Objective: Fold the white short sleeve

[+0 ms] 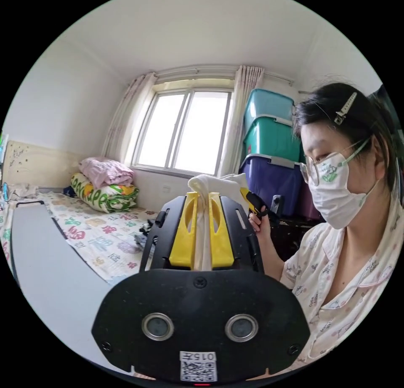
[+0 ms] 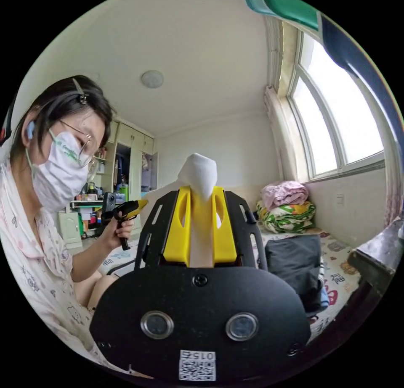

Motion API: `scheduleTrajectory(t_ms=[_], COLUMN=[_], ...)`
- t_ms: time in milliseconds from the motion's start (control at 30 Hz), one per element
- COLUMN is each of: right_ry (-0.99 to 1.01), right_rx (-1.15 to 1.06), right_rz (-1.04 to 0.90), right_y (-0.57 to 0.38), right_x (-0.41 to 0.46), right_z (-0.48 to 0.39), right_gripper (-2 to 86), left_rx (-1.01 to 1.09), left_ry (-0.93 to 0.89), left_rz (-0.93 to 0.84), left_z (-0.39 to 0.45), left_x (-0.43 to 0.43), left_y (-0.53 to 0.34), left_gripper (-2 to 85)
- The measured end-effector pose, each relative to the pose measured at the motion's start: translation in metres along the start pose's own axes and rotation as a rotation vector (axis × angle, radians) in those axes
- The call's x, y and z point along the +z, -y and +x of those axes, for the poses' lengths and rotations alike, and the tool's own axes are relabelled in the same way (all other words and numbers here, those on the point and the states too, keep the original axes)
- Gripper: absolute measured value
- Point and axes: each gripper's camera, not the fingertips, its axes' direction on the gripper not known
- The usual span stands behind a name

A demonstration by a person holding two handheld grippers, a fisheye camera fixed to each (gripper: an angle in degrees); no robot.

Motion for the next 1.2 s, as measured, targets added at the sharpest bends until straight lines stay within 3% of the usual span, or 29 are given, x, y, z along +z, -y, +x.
scheduleTrajectory(t_ms=[133, 267, 400, 533, 700, 867, 1000, 1200], right_ry=[-0.068, -0.072, -0.155, -0.102, -0.053, -0.205, -0.335, -0.478], right_rx=[-0.138, -0.138, -0.171, -0.139, -0.124, -0.115, -0.121, 0.001], right_rz=[0.061, 0.083, 0.073, 0.134, 0.209, 0.153, 0.097, -0.151], right_y=[-0.075, -0.133, -0.161, -0.176, -0.175, -0.145, -0.101, -0.001], right_x=[-0.042, -0.052, -0.016, 0.023, 0.062, 0.137, 0.209, 0.392], right_z=[-0.020, -0.031, -0.046, -0.047, -0.052, -0.062, -0.052, 0.071], right_gripper=[7.8, 7.8, 7.8, 7.9, 7.9, 8.0, 8.0, 8.4], left_rx=[0.040, 0.110, 0.126, 0.042, 0.096, 0.118, 0.076, -0.113], left_ry=[-0.147, -0.220, -0.195, -0.149, -0.120, -0.075, -0.049, 0.097], left_rz=[0.003, -0.019, -0.052, -0.058, -0.042, -0.063, -0.077, -0.094], left_z=[0.011, 0.027, 0.031, 0.022, 0.048, 0.035, -0.021, -0.162], left_x=[0.039, 0.049, 0.052, 0.045, 0.028, 0.047, 0.106, 0.268], left_y=[0.001, -0.009, 0.017, 0.072, 0.126, 0.158, 0.201, 0.282], left_gripper=[3.6, 3.6, 3.7, 3.7, 3.7, 3.6, 3.6, 4.5])
